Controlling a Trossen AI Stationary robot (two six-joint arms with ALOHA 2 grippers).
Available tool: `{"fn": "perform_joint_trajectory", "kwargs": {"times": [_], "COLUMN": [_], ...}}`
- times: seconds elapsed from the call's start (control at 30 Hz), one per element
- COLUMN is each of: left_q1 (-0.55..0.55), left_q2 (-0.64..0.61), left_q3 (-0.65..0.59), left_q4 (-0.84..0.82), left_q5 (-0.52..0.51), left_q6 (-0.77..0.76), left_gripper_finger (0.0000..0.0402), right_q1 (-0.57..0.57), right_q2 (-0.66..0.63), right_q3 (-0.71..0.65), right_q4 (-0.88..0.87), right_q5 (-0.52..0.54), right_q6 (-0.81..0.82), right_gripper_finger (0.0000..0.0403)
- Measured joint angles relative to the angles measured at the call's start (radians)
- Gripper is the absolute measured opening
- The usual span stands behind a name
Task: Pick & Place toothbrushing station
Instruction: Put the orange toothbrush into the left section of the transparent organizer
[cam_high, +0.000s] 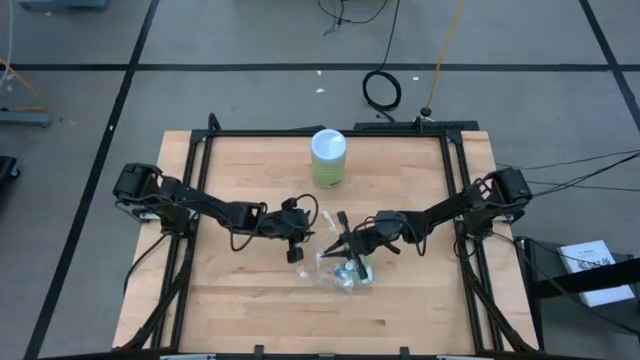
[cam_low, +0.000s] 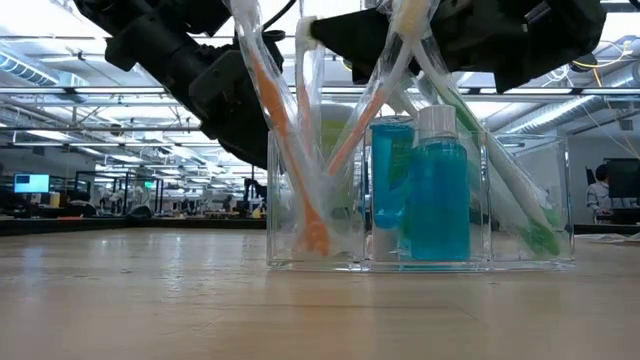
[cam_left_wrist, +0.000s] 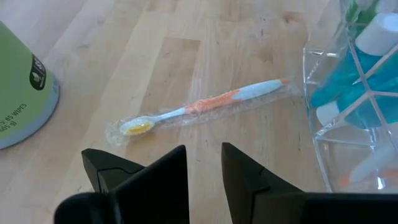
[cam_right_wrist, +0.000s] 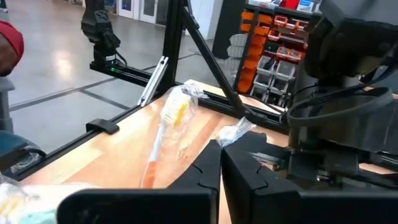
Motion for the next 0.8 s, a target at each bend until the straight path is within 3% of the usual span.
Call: {"fn": "perform_joint_trajectory", "kwargs": {"times": [0.23, 0.53, 0.67, 0.8], "left_q1": [0.000, 0.000, 0.000, 0.000], "left_q2": [0.000, 0.000, 0.000, 0.000], "left_q3": [0.000, 0.000, 0.000, 0.000], "left_q4": [0.000, 0.001, 0.001, 0.000], "left_q5": [0.000, 0.000, 0.000, 0.001], "left_q6": [0.019, 0.020, 0.022, 0.022], "left_gripper_finger": [0.0021, 0.0021, 0.0021, 0.0021], "right_q1": [0.001, -0.036, -0.079, -0.180], "right_q2": [0.003, -0.092, -0.195, -0.298], "right_q3": [0.000, -0.002, -0.002, 0.019], "right_q4": [0.007, -0.024, -0.180, -0.465], "right_q5": [0.001, 0.007, 0.133, 0.217], "right_q6": [0.036, 0.219, 0.244, 0.297], "right_gripper_finger": [0.0032, 0.0180, 0.0235, 0.0254]}}
